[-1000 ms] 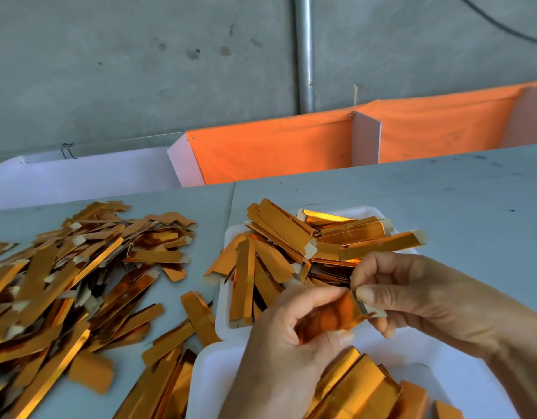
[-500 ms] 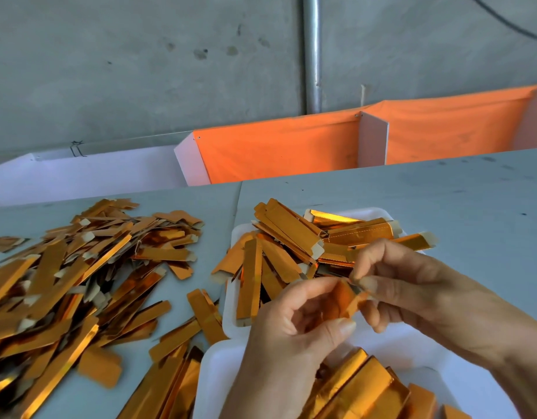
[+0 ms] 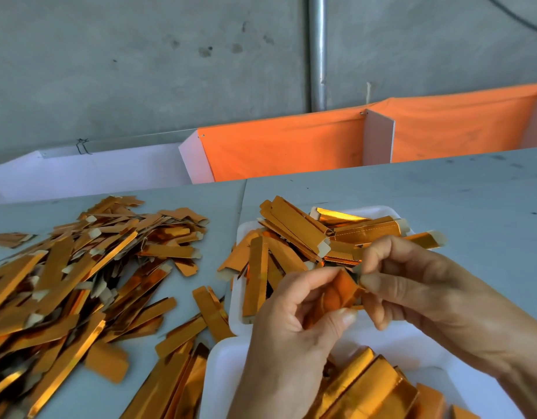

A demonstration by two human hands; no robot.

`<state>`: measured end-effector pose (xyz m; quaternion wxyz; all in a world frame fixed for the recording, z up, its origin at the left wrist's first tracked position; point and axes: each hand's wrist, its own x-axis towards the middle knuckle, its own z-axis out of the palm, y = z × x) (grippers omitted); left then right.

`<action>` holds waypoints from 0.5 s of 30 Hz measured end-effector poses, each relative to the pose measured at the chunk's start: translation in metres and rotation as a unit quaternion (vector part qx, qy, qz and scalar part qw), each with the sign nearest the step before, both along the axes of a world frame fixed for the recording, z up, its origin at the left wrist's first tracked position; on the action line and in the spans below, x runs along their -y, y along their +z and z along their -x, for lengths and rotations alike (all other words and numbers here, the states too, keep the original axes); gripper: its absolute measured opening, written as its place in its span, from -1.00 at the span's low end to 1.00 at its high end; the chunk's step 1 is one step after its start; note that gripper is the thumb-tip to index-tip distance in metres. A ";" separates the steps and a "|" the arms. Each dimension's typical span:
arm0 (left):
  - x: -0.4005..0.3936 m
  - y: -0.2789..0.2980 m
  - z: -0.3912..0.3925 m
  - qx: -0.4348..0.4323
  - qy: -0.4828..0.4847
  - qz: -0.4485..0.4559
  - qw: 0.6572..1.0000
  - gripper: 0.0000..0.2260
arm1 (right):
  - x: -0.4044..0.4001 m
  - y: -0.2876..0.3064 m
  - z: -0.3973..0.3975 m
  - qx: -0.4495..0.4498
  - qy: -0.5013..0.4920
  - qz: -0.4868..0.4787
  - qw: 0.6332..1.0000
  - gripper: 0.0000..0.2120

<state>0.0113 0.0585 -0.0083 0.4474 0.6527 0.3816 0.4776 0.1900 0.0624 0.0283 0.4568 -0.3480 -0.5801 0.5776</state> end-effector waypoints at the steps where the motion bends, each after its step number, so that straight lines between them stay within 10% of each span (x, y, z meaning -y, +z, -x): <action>1: -0.001 0.000 0.001 0.003 0.002 0.001 1.000 -0.64 | 0.000 0.001 0.002 0.016 -0.013 -0.024 0.999 -0.90; 15: -0.002 -0.003 0.000 -0.092 0.034 -0.034 0.995 -0.59 | -0.001 0.000 -0.004 0.132 -0.009 -0.080 0.988 -0.89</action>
